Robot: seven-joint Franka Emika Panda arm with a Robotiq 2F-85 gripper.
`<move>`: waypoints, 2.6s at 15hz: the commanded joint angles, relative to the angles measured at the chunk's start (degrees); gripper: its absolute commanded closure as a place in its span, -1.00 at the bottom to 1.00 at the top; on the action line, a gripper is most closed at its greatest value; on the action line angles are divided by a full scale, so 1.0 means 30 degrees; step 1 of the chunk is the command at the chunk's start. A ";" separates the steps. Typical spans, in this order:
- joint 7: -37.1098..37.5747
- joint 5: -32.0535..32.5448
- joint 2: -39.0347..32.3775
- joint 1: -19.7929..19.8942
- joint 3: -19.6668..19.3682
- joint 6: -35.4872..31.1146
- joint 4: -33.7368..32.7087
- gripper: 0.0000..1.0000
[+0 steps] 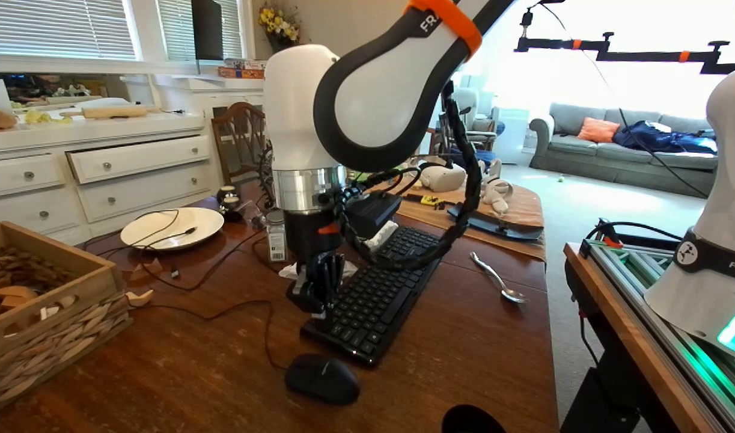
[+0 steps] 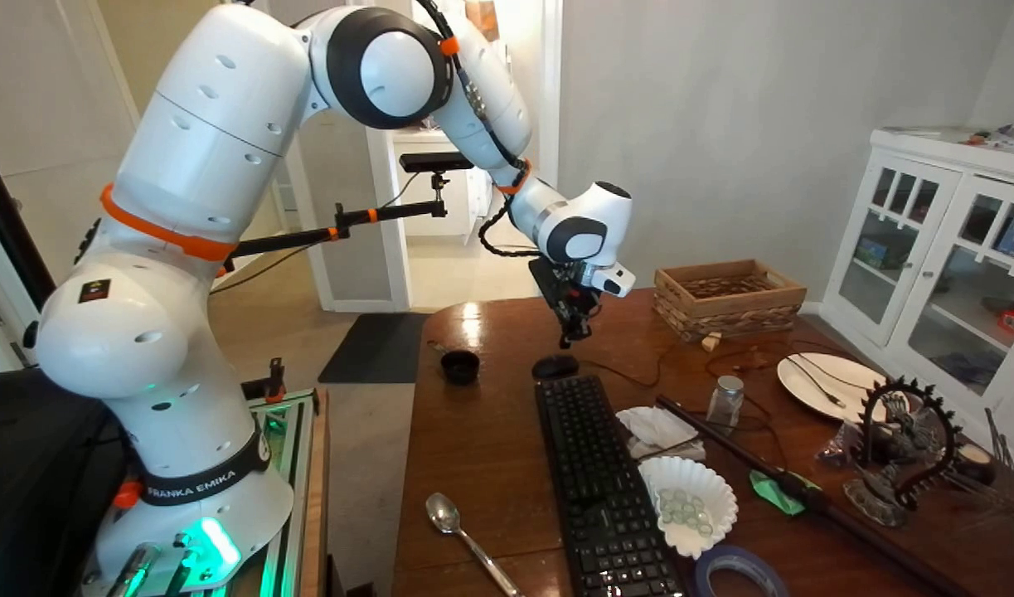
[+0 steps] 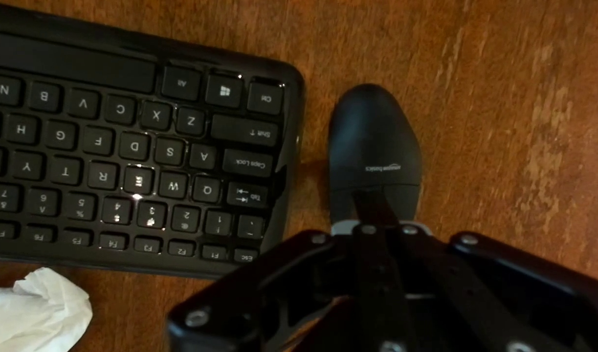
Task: Right click the black computer mouse.
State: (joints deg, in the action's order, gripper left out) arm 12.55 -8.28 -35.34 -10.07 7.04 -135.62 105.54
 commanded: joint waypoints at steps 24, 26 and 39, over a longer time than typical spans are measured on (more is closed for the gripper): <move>0.1355 0.0841 -0.3043 -0.1703 -0.1362 -0.2798 -0.2152 1.00; 0.1338 0.0844 -0.3131 -0.1748 -0.1370 -0.2781 -0.2216 1.00; 0.2240 0.1805 -0.1574 -0.2633 -0.2057 -0.2313 -0.1669 1.00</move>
State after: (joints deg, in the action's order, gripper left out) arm 15.85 -5.53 -43.23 -15.77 2.66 -143.93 99.35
